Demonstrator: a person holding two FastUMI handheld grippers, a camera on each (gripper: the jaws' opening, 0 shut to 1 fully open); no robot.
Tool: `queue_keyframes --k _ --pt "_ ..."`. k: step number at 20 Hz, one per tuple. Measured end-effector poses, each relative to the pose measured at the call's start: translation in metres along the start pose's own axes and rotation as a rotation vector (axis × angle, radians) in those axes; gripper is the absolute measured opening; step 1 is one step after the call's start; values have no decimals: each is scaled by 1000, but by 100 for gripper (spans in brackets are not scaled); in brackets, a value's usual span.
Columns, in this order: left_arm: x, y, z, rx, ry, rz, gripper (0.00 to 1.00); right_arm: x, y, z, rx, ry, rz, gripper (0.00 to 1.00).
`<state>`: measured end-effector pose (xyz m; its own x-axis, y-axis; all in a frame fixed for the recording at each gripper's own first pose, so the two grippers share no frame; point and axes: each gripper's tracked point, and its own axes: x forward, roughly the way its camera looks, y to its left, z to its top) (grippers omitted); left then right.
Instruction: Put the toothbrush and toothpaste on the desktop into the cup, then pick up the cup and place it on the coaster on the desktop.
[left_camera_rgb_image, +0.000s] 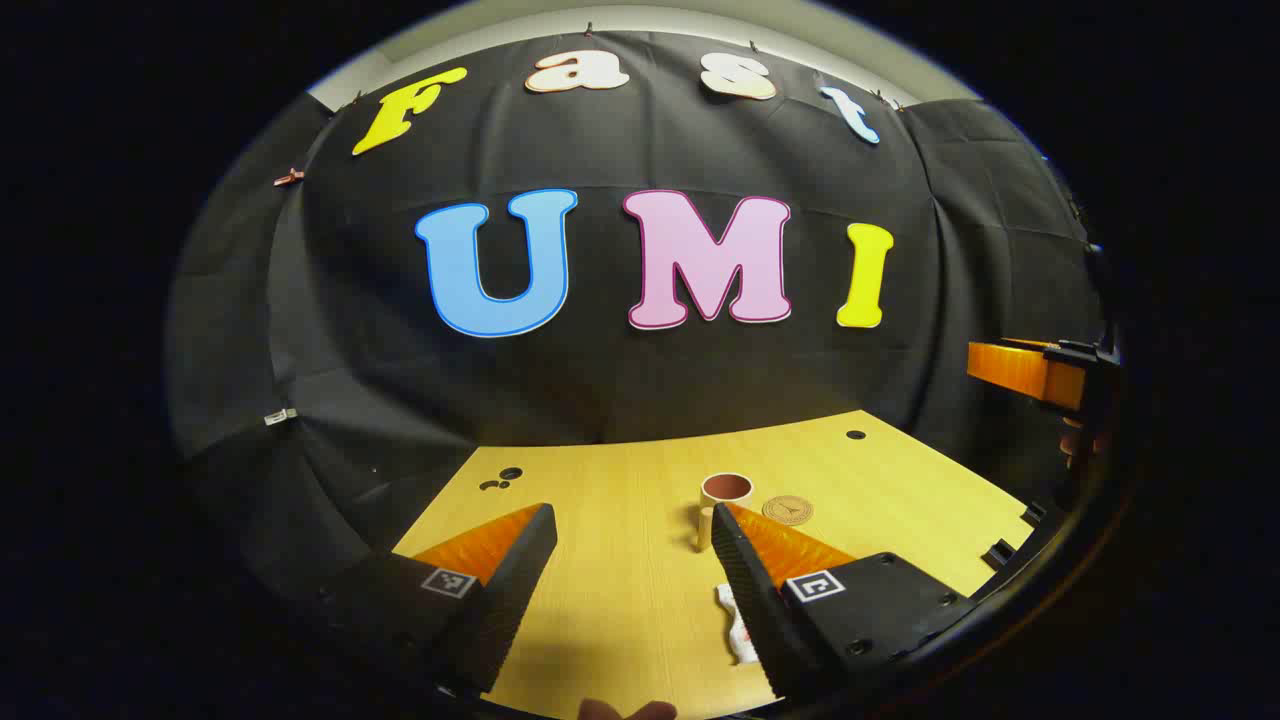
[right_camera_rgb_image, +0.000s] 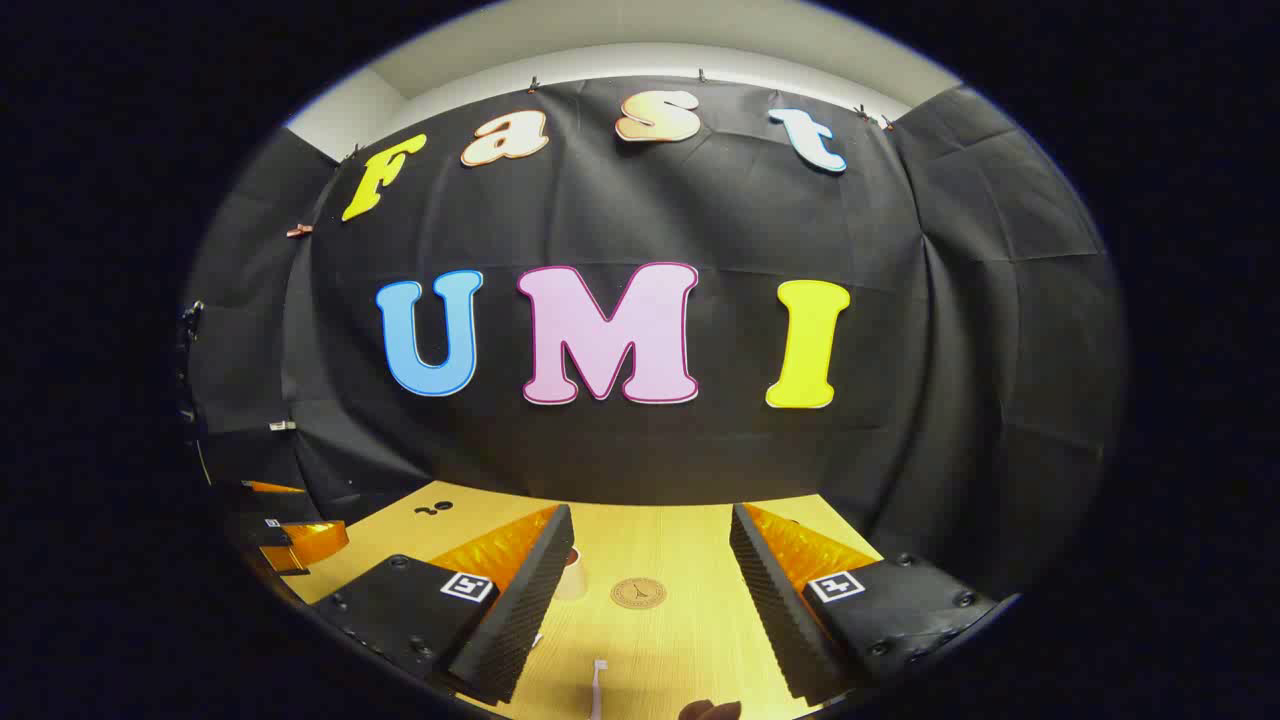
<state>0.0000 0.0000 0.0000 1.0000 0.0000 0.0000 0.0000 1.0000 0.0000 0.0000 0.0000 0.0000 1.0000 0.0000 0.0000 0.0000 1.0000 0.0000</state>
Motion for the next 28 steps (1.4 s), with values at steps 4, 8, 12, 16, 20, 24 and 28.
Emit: queue_keyframes --k 4,8,12,16,20,24,28 --pt "10 -6 -3 8 12 7 95 5 -2 -4 1 9 7 97" --pt "15 -12 -7 14 22 6 94 9 -7 -8 1 21 7 97" --pt "15 -16 -13 16 35 11 94 8 -9 -12 1 22 10 97" --pt "17 -24 -26 14 68 1 94 8 -9 -19 -1 38 23 97" --pt "34 -49 -63 14 201 -43 94 7 -11 -31 -1 63 30 97" --pt "58 -84 -121 -2 389 -116 94 6 -19 -46 -6 95 35 97" --pt "83 -99 -171 -20 521 -138 91 7 -31 -62 -3 135 33 97"
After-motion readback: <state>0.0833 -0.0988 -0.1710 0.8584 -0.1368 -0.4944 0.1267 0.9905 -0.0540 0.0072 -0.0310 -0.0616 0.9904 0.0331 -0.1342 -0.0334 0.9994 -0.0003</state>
